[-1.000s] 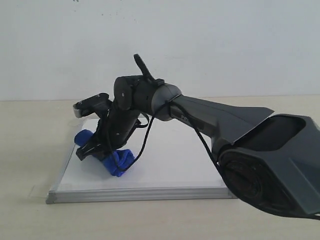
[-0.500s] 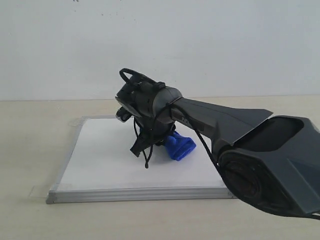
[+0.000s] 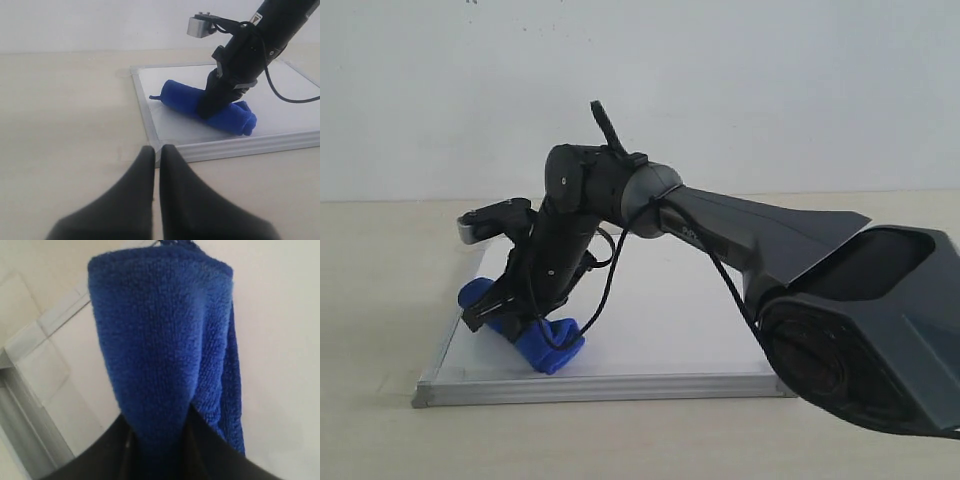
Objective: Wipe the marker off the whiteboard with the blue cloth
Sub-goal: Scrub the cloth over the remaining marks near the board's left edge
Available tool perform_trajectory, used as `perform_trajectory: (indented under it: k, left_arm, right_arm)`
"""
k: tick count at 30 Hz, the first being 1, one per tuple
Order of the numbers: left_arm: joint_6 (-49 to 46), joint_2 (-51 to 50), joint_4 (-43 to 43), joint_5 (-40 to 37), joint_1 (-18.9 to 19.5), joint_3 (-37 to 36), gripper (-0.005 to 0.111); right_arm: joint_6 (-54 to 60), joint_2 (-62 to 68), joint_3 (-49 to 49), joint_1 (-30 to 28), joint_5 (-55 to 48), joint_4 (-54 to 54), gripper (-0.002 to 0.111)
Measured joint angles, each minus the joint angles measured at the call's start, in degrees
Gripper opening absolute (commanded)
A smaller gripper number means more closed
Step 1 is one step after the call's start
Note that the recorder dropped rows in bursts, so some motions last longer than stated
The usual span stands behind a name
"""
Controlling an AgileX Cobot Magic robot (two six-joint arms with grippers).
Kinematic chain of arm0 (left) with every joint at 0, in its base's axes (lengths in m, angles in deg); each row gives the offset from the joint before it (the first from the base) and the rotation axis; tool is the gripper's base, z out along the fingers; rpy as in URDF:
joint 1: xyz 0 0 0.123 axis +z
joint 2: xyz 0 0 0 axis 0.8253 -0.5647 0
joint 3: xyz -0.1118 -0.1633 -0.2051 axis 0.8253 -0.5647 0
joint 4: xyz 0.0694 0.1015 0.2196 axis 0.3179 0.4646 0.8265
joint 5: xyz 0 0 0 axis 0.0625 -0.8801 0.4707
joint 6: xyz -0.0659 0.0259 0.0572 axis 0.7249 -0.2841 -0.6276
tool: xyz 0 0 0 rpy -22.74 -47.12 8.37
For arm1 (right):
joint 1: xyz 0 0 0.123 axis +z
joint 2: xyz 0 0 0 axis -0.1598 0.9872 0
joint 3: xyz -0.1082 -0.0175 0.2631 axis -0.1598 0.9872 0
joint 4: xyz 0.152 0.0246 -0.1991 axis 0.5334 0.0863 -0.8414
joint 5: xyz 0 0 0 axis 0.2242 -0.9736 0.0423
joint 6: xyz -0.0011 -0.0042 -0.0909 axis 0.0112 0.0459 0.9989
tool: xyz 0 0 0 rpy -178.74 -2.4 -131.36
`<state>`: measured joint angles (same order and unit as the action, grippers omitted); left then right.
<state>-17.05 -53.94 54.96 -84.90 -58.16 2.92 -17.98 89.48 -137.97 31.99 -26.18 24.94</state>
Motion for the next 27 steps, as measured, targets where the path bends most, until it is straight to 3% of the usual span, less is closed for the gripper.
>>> perform_trajectory:
  k: [10,27]
  left_arm:
    - [0.00,0.00,0.00,0.00,0.00,0.00,0.004]
    - [0.00,0.00,0.00,0.00,0.00,0.00,0.004]
  right_arm:
    - [-7.43,-1.58,0.46,0.08,-0.45,-6.19,-0.001]
    - [-8.65,-5.09,0.58,4.35,-6.64,-14.04,-0.001]
